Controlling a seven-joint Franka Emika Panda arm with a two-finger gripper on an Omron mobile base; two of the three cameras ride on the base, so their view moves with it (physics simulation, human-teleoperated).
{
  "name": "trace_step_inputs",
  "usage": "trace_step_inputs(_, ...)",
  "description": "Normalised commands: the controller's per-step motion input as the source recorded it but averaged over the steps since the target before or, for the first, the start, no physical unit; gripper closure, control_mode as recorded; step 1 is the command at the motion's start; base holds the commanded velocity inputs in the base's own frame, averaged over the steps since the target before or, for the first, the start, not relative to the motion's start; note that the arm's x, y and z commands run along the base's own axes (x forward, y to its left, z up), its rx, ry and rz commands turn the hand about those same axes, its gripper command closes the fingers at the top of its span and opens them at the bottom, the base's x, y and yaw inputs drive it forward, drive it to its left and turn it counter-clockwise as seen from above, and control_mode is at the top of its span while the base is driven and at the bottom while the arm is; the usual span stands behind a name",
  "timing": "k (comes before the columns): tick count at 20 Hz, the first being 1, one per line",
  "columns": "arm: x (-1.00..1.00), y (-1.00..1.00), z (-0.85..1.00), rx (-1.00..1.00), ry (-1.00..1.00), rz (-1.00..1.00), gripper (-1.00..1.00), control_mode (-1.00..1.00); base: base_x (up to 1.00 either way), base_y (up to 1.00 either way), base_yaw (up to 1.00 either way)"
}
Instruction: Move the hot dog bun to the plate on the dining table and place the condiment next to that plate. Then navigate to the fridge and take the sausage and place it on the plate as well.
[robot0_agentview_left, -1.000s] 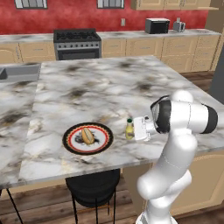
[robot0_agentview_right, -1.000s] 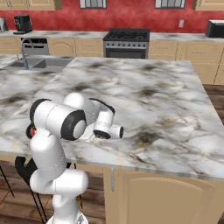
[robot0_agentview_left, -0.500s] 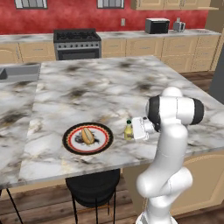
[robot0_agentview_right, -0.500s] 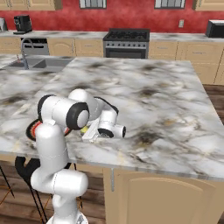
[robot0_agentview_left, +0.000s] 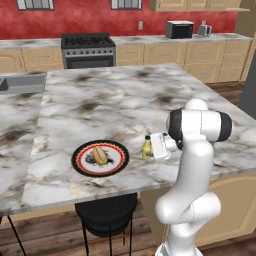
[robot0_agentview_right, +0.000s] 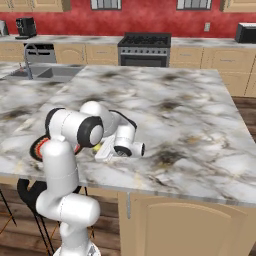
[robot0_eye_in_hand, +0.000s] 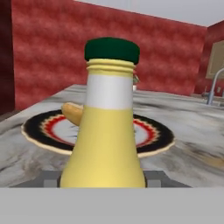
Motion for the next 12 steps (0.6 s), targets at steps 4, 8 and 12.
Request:
trace_step_inputs(4,-0.14,0.0,0.03,0.0,-0.04,0.0,-1.0,-1.0,0.0,0.0,0.0)
trace_step_inputs(8,-0.03,-0.01,0.19,0.0,0.0,0.0,-1.0,-1.0,0.0,0.0,0.0)
trace_step_inputs(12,0.0,-0.09,0.33,-0.01,0.0,0.0,-1.0,-1.0,0.0,0.0,0.0)
